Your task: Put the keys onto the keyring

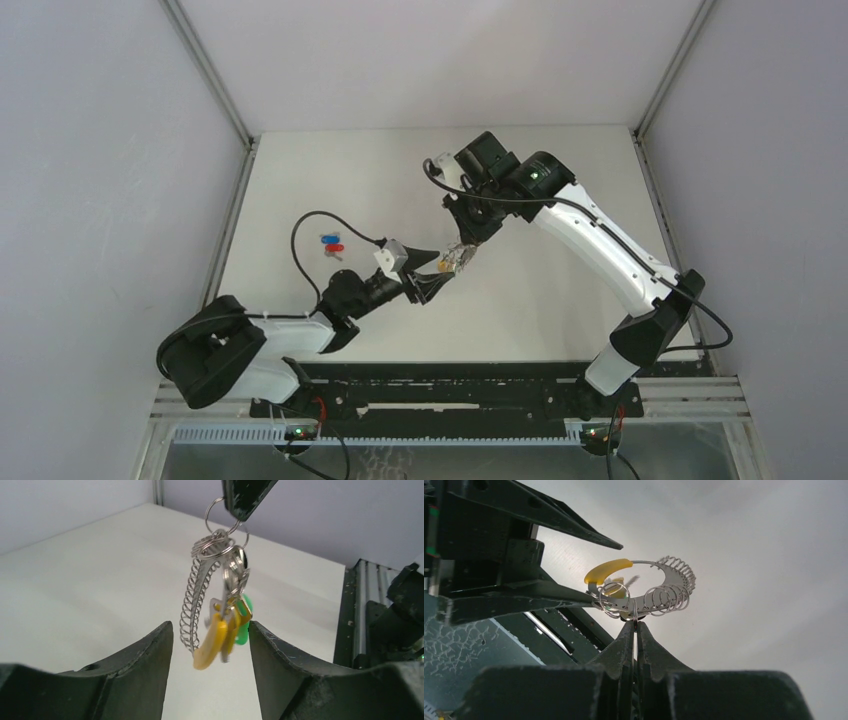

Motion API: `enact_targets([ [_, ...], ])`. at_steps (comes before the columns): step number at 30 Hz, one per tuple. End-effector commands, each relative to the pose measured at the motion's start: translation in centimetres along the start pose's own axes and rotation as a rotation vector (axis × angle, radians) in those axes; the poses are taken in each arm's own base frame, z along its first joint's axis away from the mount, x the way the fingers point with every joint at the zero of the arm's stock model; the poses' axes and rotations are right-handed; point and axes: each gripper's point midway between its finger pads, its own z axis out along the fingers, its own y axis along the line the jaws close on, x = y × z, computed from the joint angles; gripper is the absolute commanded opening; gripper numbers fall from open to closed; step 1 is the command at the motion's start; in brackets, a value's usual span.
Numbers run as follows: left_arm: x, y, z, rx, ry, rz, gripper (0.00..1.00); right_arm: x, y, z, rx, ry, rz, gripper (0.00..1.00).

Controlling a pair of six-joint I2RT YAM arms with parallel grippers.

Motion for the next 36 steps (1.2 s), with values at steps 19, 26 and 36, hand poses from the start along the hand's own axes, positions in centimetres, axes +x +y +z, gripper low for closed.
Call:
enact_targets([
  [19,-2.2,4.3,0.9,-0.191,0.013,0.286,0.00,1.6,1.4,-0.8,-0.078,0.086,0.007,0.00],
  [26,-2.5,5.0,0.3,-0.226,0.013,0.340,0.08,1.9,1.1,-0.5,-0.121,0.094,0.048,0.00],
  [36,-1.0,3.4,-0.2,-0.161,-0.004,0.224,0.44,1.0,0.4,-0.2,-0.122,0.060,0.106,0.00],
])
